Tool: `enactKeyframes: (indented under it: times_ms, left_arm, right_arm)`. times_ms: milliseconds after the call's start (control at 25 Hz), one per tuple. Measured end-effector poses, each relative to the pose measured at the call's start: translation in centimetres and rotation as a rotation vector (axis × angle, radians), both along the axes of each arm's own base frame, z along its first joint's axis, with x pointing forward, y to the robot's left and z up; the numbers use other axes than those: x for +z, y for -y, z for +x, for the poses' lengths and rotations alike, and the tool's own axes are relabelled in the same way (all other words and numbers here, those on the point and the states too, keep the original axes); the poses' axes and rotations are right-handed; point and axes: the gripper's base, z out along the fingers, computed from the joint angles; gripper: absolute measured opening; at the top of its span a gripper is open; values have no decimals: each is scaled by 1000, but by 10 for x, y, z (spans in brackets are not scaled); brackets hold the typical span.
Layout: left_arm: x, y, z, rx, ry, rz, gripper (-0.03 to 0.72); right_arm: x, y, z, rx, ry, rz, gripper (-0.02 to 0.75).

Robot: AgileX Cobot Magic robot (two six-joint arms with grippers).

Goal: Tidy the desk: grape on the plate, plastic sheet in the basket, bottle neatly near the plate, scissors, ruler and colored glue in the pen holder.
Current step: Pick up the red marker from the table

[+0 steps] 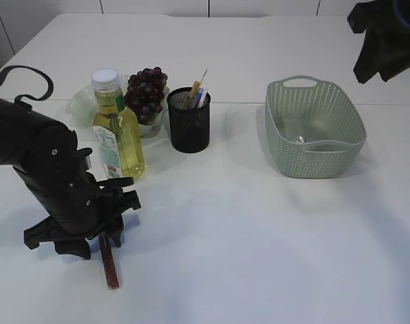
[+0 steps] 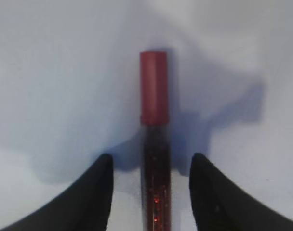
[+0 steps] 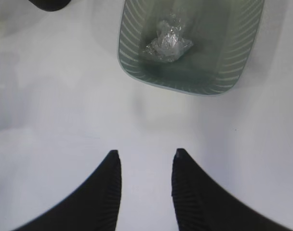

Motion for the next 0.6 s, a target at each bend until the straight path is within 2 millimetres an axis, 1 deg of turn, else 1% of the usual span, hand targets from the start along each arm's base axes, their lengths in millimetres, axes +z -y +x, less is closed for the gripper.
enactKeyframes:
  times_ms: [160, 240, 280, 440, 480, 520, 600]
  left_arm:
    - [-1, 0, 1, 0, -3, 2, 379]
    - [-1, 0, 0, 0, -5, 3, 361]
    - [-1, 0, 0, 0, -10, 6, 337]
    - [-1, -1, -1, 0, -25, 14, 178]
    - [-1, -1, -1, 0, -26, 15, 149]
    - [-1, -1, -1, 0, -26, 15, 127]
    - [-1, -1, -1, 1, -26, 15, 109]
  right_arm:
    - [0, 0, 0, 0, 0, 2, 295]
    - [0, 0, 0, 0, -1, 4, 295]
    - [0, -1, 0, 0, -1, 6, 295]
    - [0, -1, 0, 1, -1, 8, 295]
    - [0, -1, 0, 1, -1, 8, 295]
    - [0, -1, 0, 1, -1, 8, 295]
    - [0, -1, 0, -1, -2, 10, 295]
